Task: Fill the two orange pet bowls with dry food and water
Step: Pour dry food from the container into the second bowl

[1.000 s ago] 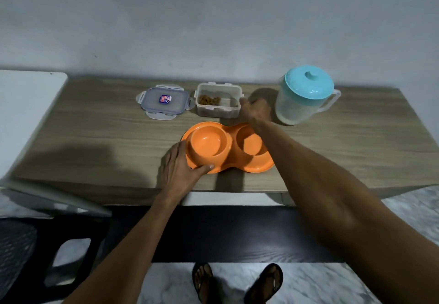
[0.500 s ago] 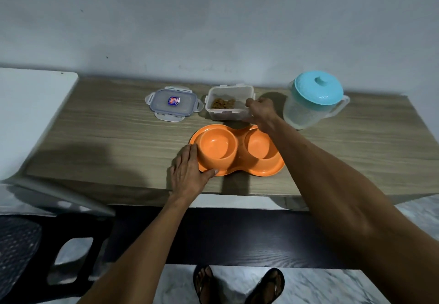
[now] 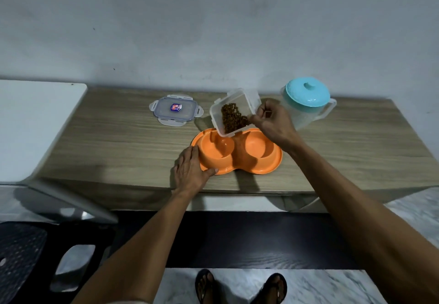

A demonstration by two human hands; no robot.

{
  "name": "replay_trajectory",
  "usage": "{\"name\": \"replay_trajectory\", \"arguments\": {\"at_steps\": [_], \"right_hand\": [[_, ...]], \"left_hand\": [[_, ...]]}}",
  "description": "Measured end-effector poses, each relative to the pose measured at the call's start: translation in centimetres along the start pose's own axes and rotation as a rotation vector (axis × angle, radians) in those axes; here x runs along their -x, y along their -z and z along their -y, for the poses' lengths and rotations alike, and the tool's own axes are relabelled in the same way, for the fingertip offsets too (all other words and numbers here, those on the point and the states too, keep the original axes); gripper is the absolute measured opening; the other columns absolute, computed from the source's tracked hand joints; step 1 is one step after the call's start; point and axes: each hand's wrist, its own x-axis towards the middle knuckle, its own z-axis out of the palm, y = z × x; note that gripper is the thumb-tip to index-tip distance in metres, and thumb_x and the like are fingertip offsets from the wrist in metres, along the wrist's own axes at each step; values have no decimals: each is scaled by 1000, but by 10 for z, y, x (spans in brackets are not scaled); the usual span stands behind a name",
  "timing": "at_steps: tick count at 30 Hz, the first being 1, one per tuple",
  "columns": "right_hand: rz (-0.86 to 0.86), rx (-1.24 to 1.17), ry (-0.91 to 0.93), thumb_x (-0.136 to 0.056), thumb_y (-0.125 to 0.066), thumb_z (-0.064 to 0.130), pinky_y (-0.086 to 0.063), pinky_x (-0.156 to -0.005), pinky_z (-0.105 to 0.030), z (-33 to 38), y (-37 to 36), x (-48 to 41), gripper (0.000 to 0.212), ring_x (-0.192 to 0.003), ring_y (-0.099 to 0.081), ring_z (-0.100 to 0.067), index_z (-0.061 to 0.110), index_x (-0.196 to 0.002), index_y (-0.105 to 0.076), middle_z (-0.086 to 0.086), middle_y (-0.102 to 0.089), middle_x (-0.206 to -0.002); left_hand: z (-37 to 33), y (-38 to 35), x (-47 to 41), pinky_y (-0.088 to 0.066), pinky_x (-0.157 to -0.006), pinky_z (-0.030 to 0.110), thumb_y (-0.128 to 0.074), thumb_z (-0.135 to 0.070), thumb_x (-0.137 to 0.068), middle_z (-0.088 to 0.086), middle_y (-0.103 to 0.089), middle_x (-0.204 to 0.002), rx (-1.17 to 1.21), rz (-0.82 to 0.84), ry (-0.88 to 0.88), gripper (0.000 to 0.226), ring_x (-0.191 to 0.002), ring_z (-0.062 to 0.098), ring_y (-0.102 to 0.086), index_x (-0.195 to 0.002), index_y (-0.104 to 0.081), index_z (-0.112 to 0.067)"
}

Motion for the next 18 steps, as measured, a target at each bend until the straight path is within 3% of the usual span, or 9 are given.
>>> {"name": "replay_trajectory", "arguments": {"at_steps": [8,14,18], "right_hand": [[-16,216,330,-76,-74,15,-44,-68,-29,1,-10,29,23,-83,-51,-18,11,-76,-52,0,-54,-90],[43,302,483,-76,-75,17,-51,-79,-38,-2,-17,37,31,-92,-48,-15,22,-78,-44,7,-48,-99],[91,366,510,-78,-75,15,-43,-83,-29,1,-19,40,33,-104,-51,-23,22,-80,-43,-7,-57,-115]], "left_hand": [[0,0,-1,-29,-115,50,-71,-60,-73,4,-24,-160,9,-10,-5,102,-146,27,-24,-153,-22,-20],[0,0,-2,-29,-115,49,-73,-59,-72,4,-25,-159,31,-14,-4,102,-146,27,-25,-152,-24,-21],[0,0,-1,-28,-116,48,-75,-58,-71,5,-26,-159,31,-20,-5,103,-146,26,-25,-152,-23,-21]]}}
